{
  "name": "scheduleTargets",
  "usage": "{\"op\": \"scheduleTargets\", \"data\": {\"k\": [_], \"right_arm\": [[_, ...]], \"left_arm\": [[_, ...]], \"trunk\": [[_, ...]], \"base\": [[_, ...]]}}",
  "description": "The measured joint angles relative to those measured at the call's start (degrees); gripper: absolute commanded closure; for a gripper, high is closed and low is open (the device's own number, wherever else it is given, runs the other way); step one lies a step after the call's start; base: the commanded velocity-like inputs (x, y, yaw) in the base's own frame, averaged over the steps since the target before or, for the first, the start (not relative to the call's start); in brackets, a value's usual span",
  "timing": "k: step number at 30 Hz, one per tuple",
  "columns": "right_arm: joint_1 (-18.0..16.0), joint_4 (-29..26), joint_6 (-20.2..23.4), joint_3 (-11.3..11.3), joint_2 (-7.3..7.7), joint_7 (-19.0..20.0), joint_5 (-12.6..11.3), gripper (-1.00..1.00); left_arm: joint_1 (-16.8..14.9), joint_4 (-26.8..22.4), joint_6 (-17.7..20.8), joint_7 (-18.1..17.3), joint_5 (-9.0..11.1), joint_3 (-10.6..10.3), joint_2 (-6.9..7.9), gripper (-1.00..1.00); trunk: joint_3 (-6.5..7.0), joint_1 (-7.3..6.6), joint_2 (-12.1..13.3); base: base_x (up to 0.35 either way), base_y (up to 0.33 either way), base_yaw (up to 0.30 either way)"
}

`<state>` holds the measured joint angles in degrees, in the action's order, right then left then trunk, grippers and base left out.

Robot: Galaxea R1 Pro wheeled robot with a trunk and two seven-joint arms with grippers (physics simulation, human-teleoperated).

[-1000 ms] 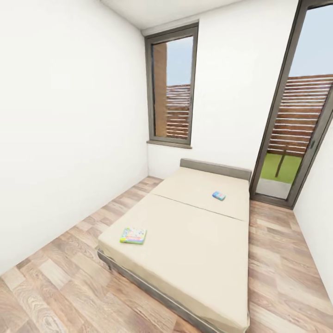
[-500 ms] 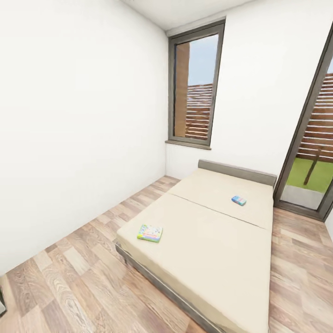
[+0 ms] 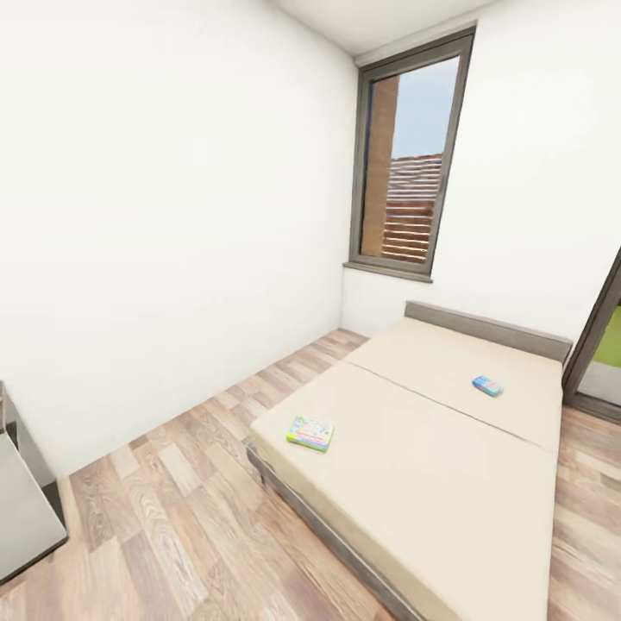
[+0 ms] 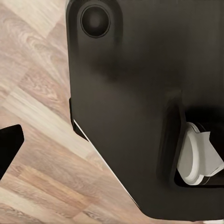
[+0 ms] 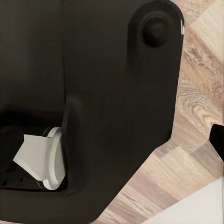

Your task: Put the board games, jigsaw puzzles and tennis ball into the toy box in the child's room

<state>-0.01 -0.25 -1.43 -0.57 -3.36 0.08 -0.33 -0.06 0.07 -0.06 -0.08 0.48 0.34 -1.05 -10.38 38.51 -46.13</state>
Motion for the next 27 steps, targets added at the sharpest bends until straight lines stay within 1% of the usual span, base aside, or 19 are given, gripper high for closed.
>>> {"op": "scheduleTargets", "data": {"k": [27], "right_arm": [[-0.02,-0.01,0.00,0.00,0.01,0.00,0.10,-1.00]], "left_arm": [[0.00,-0.07,-0.02,0.00,0.00,0.06,-0.09,-1.00]], "trunk": [[0.00,0.00,0.00]], "base": [[0.000,0.000,0.275]]}}
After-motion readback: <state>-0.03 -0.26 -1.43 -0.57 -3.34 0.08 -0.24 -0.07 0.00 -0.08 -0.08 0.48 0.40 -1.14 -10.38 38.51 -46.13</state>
